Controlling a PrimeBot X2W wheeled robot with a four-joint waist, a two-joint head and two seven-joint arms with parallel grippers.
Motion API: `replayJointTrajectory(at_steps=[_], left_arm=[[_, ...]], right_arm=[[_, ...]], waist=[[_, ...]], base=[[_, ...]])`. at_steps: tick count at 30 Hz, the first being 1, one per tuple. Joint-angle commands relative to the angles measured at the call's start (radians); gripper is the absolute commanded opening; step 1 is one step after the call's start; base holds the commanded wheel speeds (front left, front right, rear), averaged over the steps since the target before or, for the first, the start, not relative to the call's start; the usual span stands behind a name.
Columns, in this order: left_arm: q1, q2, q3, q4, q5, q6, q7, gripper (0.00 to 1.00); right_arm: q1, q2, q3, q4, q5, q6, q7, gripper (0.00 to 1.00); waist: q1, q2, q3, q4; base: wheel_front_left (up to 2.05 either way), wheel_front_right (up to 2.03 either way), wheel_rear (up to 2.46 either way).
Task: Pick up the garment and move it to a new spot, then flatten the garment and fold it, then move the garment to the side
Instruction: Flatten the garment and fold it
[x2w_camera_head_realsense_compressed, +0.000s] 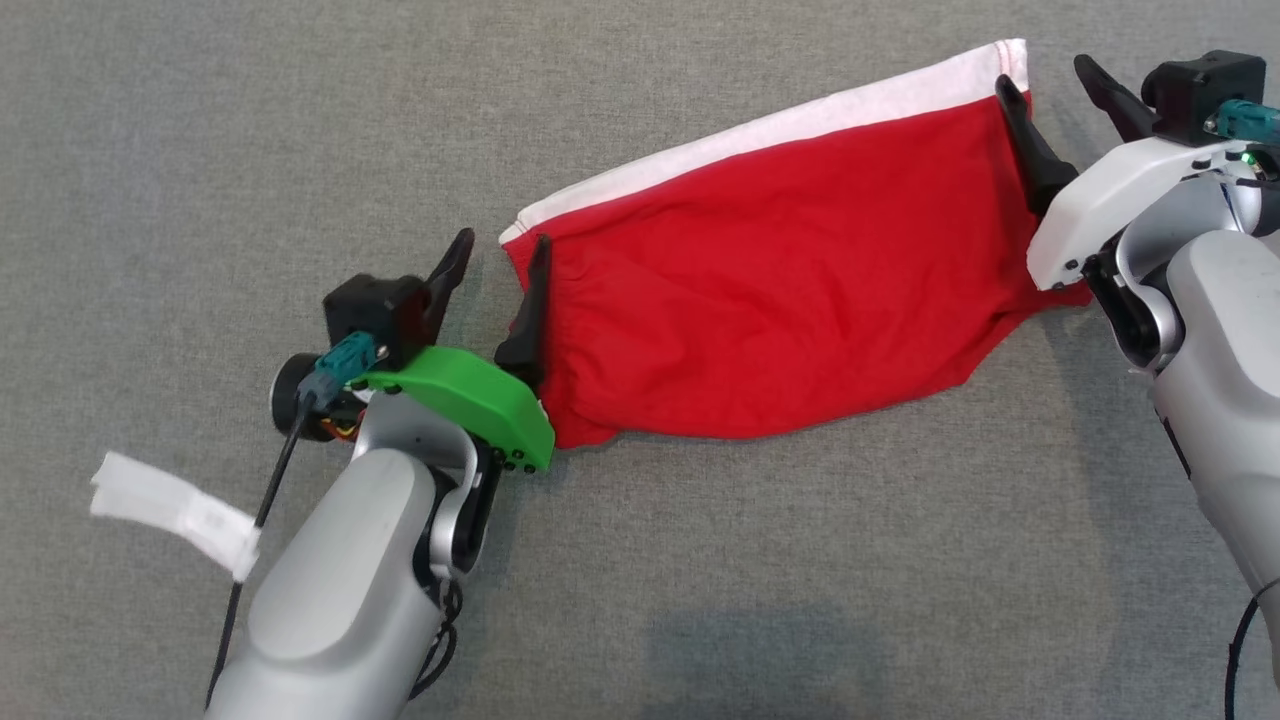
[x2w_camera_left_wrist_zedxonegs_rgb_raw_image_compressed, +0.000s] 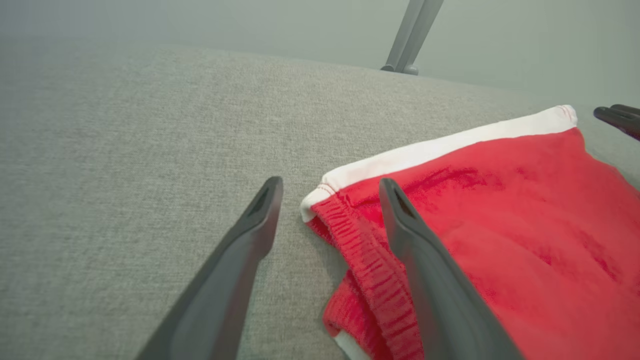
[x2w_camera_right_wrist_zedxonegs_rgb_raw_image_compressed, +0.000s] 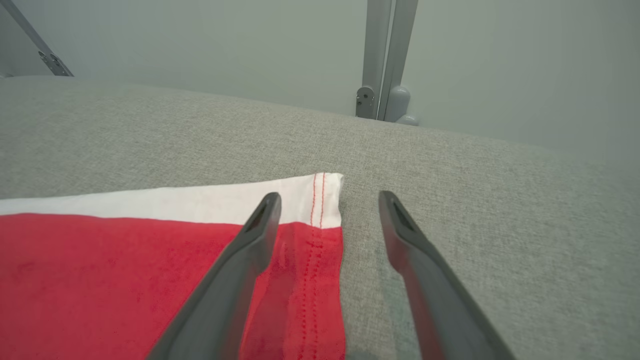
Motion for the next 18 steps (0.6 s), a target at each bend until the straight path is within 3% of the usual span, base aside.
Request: replayJointTrajectory(at_steps=[1, 6, 11, 18], left_arm=[[0.04, 0.029, 0.001, -0.047, 0.034, 0.022, -0.025, 1.0], [0.184, 0.109, -0.001, -0.25, 0.106, 0.113, -0.087, 1.0], [0.263, 0.131, -0.003, -0.349, 0.164, 0.165, -0.143, 1.0], [0.295, 0.078, 0.005, -0.352, 0.198, 0.154, -0.175, 1.0]], right_arm=[[0.011, -0.005, -0.002, -0.014, -0.008, -0.001, 0.038, 1.0], [0.032, -0.027, -0.029, -0.066, -0.021, -0.001, 0.211, 1.0], [0.056, -0.029, -0.078, -0.083, -0.007, -0.001, 0.368, 1.0], [0.08, -0.029, -0.164, -0.059, -0.033, -0.001, 0.473, 1.0]], waist=[[0.0, -0.0001, -0.04, -0.033], [0.0, -0.0001, -0.056, -0.023], [0.0, -0.0001, -0.031, 0.033], [0.0, -0.0001, 0.003, 0.12]], base=[[0.0, 0.0, 0.0], [0.0, 0.0, 0.0], [0.0, 0.0, 0.0], [0.0, 0.0, 0.0]])
